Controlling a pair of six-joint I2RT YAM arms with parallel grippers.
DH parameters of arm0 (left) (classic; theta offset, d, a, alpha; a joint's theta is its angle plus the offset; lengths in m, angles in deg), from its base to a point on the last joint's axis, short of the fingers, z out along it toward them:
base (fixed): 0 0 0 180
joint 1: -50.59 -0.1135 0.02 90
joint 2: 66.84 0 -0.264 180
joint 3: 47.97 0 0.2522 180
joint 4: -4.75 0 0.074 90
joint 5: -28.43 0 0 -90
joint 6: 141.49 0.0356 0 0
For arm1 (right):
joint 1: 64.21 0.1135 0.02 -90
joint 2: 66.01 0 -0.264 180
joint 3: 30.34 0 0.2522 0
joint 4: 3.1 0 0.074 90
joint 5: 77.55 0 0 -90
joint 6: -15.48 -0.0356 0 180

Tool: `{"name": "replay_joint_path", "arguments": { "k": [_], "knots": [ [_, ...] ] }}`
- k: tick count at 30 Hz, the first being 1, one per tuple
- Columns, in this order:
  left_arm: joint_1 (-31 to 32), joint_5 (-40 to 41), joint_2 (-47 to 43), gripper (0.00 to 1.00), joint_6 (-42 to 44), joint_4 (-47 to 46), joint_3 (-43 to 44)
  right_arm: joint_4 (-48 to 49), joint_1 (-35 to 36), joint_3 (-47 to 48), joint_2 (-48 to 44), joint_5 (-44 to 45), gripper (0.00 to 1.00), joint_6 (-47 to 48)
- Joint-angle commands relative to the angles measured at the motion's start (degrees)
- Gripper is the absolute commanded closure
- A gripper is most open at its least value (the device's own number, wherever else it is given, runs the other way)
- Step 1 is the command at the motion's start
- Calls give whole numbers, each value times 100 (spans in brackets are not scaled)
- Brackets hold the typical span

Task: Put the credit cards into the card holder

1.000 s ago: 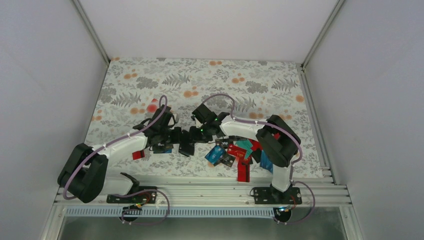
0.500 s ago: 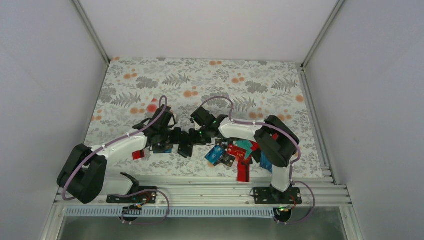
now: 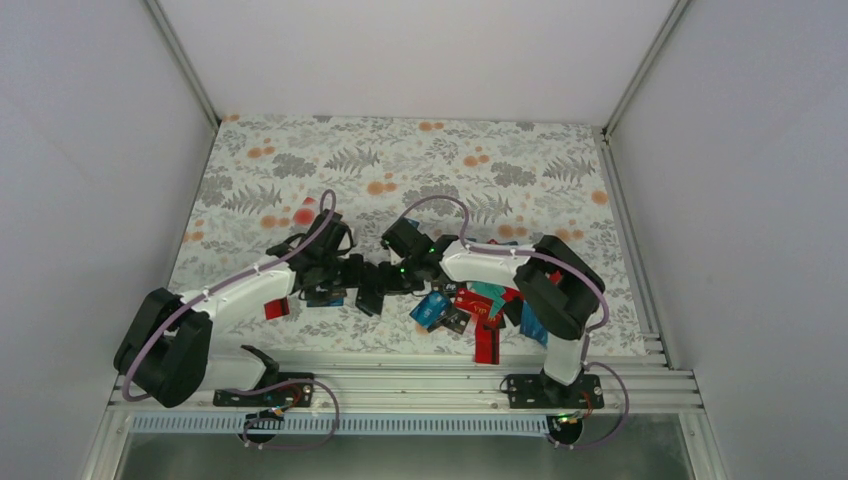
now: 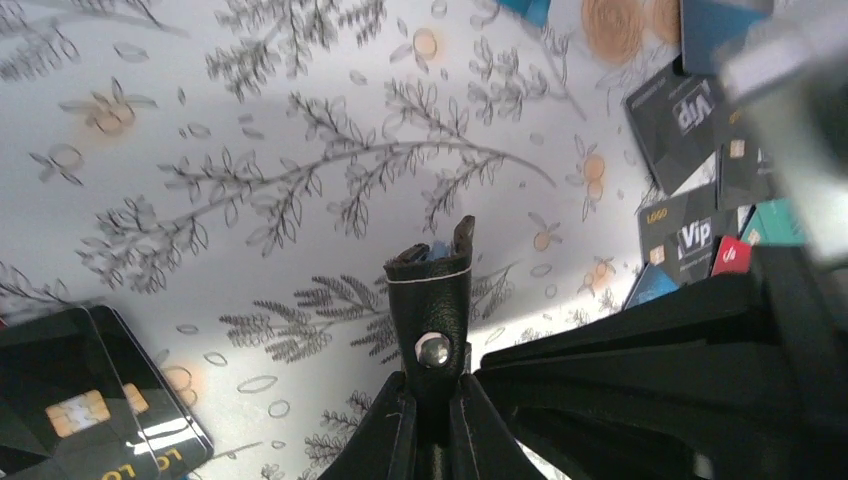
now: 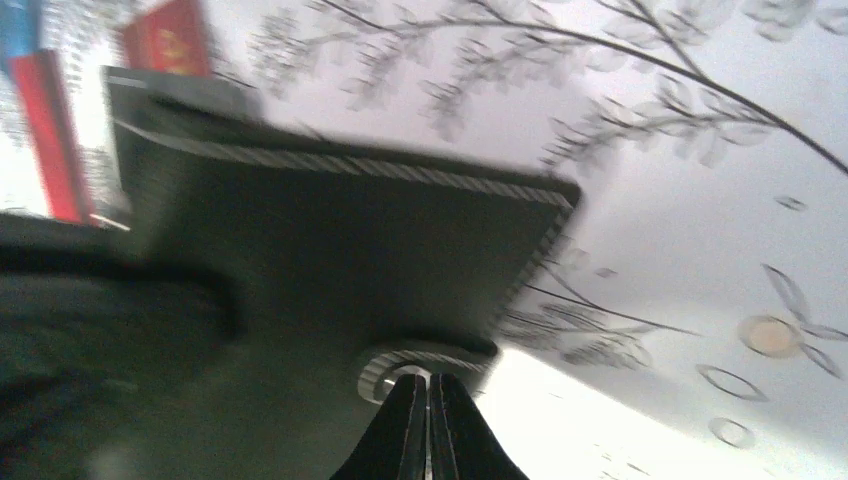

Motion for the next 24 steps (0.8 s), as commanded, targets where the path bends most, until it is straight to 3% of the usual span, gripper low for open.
{"name": "replay_joint_path", "arguments": {
  "k": [1, 11, 18, 24],
  "knots": [
    [-29, 214, -233, 98, 24, -79, 416, -665, 101, -297, -28, 392, 95, 64],
    [-29, 255, -239, 98, 66, 163, 669, -594, 110, -647, -560, 602, 95, 59],
    [-29, 392, -238, 98, 90, 273, 715, -862, 53, -412, -1603, 959, 79, -60],
    [-28, 285, -252, 98, 47, 212, 719, -593, 39, -63, -1688, 576, 67, -52]
  ]
}}
